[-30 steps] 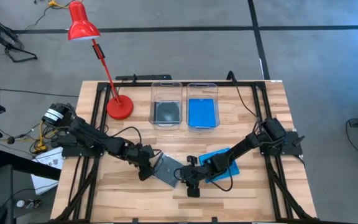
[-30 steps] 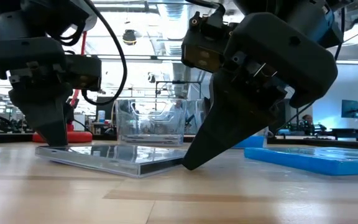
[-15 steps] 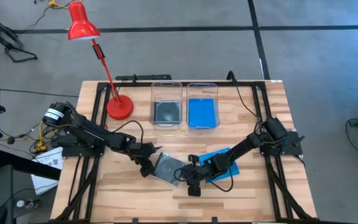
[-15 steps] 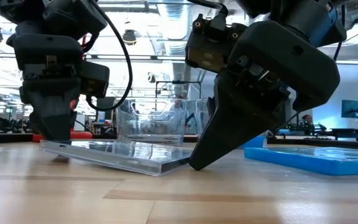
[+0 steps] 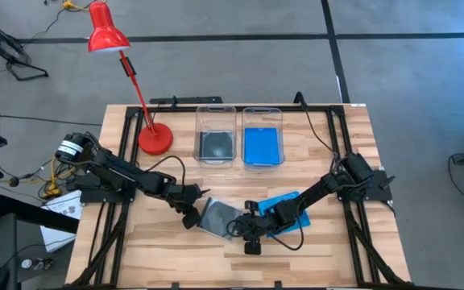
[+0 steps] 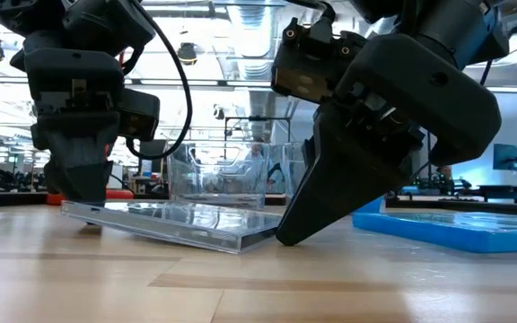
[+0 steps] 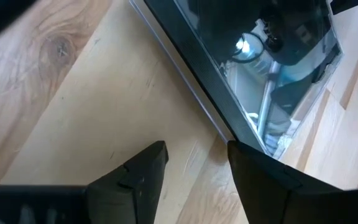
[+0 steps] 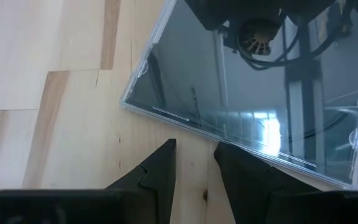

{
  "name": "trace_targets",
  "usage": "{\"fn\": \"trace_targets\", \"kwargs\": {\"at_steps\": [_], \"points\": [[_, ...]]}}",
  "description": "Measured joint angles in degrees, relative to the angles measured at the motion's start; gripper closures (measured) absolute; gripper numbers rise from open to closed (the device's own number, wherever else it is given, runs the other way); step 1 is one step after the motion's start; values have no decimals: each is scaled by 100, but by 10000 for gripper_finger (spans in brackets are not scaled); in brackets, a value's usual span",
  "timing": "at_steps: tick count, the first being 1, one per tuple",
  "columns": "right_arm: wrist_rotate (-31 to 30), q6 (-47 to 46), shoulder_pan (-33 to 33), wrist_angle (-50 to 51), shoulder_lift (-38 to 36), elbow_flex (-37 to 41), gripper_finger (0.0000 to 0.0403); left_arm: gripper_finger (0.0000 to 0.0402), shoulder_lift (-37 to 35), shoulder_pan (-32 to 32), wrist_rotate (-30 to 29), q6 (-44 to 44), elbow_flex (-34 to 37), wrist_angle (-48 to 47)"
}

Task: Pick & place jewel cases by type
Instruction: Put the black cd case into the left transparent bin

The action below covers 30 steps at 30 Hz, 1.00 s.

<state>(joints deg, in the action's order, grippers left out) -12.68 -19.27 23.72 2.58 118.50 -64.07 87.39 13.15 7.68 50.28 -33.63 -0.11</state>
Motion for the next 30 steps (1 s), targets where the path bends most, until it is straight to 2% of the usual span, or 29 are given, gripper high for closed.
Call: {"fn": "trace_targets", "kwargs": {"at_steps": [8, 16, 23, 30], "points": [[-101, 2, 27, 82, -4, -4, 285, 223, -67, -7, -23, -107, 4, 64], [-97, 7, 27, 172, -15, -9, 285, 223, -732, -21, -378, -234, 14, 73], [-88, 26, 27, 150, -15, -9, 285, 222, -1193, -102, -381, -166, 463, 1262], [-88, 26, 27, 143, -15, -9, 285, 222, -1228, -157, -247, 68, 873, 1587]]}}
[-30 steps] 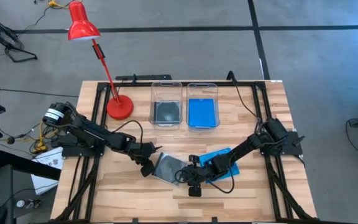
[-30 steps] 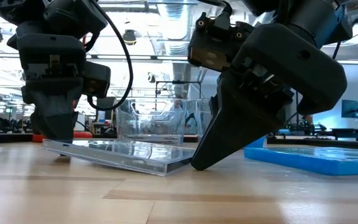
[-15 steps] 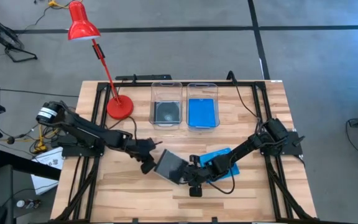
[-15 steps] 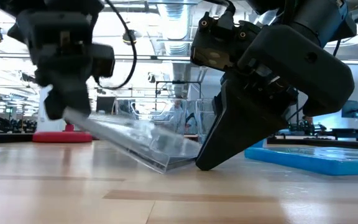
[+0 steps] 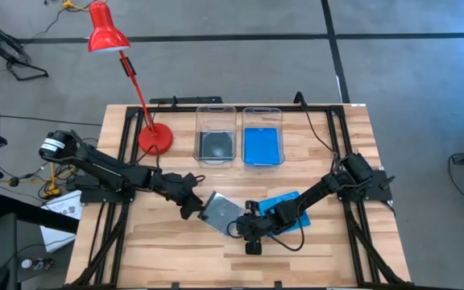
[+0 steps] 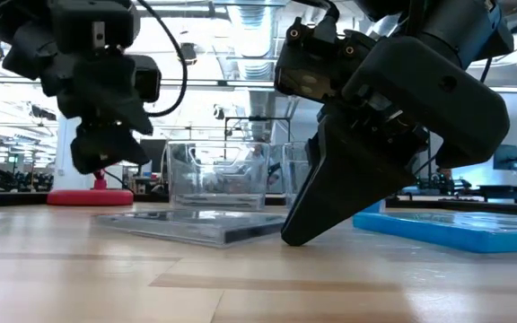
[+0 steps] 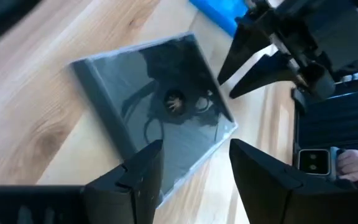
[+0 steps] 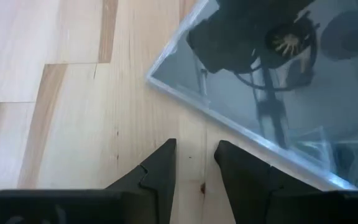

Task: Pick & place jewel cases by type
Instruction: Put the black cd case into the left transparent bin

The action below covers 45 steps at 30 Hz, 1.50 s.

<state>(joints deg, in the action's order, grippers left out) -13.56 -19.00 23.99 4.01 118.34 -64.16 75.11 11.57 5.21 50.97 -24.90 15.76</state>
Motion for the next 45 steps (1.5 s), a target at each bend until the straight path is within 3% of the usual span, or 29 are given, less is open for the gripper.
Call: {"fn": "trace_targets", "kwargs": {"at_steps": [4, 8, 20, 28, 33, 39, 45], "points": [[-24, 2, -2, -1, 0, 0, 285, 222, -4, 2, 169, -5, 73, 422], [-37, 0, -2, 2, 0, 0, 285, 222, -4, -112, 133, -11, 169, 110], [-43, 239, -11, -61, 6, -10, 285, 226, -2, -190, -887, 638, 369, -1234], [-28, 402, -95, 42, 48, -183, 285, 251, -2, -195, -1020, 686, 369, -1120], [13, 402, -133, 22, 52, -186, 285, 288, 8, -195, -1128, 706, 369, -1118], [18, 329, -133, 93, 52, -199, 285, 328, 745, -198, -1011, 727, 285, -556], [133, 223, -136, 184, 46, -212, 285, 340, 1599, -210, -684, 388, -355, -503]]}}
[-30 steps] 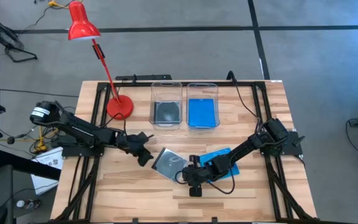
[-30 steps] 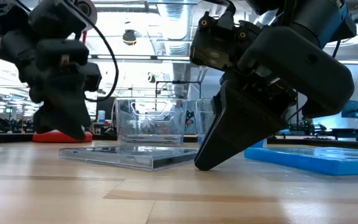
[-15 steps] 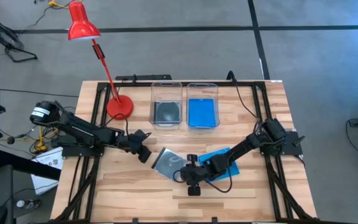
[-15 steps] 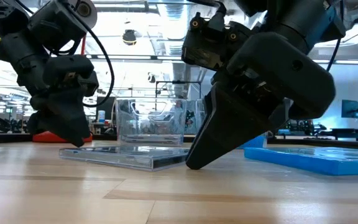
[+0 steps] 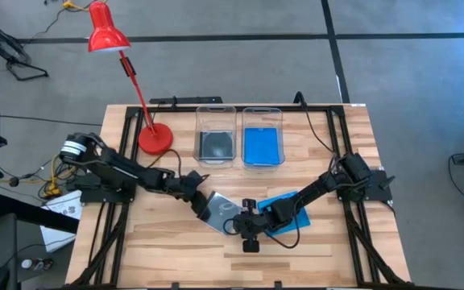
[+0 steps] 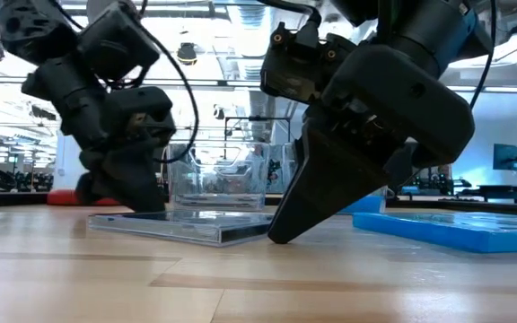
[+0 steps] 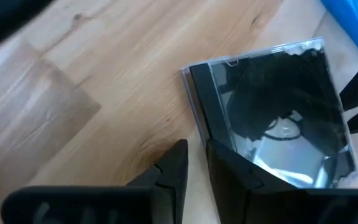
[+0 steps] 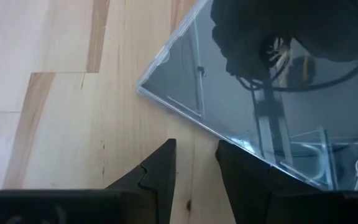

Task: Pick & place jewel cases by type
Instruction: Put the black cd case into the left transparent bin

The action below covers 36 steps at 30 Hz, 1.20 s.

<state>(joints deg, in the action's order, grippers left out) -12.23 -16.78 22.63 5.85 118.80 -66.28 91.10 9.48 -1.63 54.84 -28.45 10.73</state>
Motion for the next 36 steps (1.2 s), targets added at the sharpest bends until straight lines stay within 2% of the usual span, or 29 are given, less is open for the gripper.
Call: {"fn": "trace_targets", "kwargs": {"at_steps": [7, 19, 26, 36], "points": [[0, 8, 0, -3, 0, 0, 285, 340, 10, -192, 345, -168, -462, -1045], [-40, 50, -28, -43, 0, 13, 285, 340, 9, -234, 813, -651, -810, -1150], [-110, 16, -26, 12, -4, 11, 285, 340, -298, -183, 1481, -710, -819, -1314], [-115, 15, -26, 11, -4, 11, 285, 340, -447, -195, 1282, -738, -841, -1459]]}}
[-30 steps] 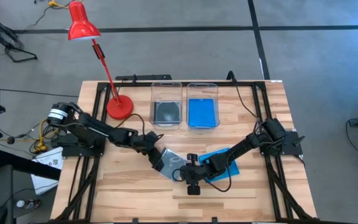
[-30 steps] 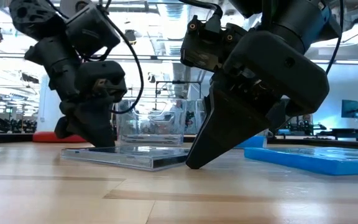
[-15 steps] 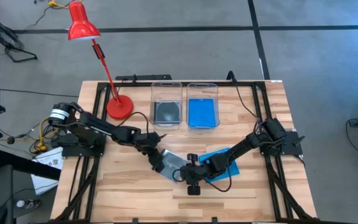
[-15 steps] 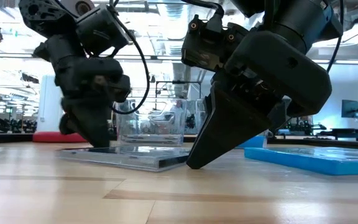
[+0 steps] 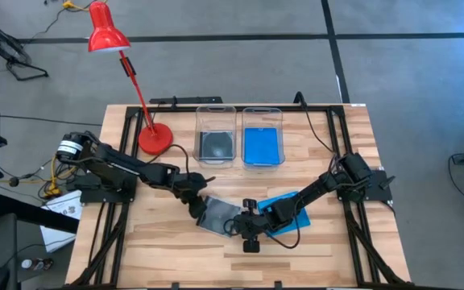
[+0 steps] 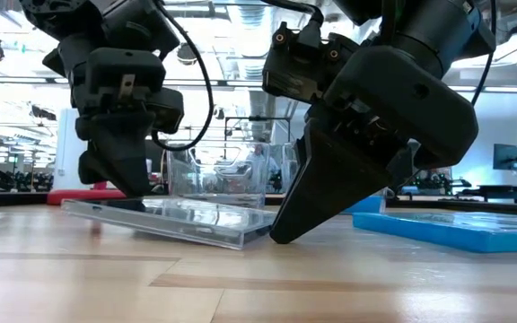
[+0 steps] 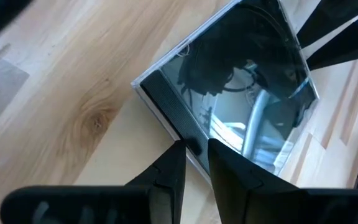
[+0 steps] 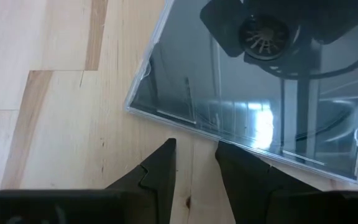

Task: Pick & place jewel cases by type
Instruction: Put the black cd case into the left transparent bin

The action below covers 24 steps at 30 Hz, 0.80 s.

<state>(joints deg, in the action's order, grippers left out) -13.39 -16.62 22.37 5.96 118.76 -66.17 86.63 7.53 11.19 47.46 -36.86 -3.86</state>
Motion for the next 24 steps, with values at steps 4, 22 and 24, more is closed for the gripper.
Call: {"fn": "trace_targets", "kwargs": {"at_steps": [4, 22, 24], "points": [[-2, 0, 0, 0, 0, 0, 285, 340, -2, -4, -55, -32, 0, 73], [-4, -33, 0, -7, 0, 0, 285, 340, -12, -16, -564, 252, -20, -1317], [-4, -33, 0, -18, 0, 0, 285, 340, 42, 43, -566, 401, -28, -1236]]}}
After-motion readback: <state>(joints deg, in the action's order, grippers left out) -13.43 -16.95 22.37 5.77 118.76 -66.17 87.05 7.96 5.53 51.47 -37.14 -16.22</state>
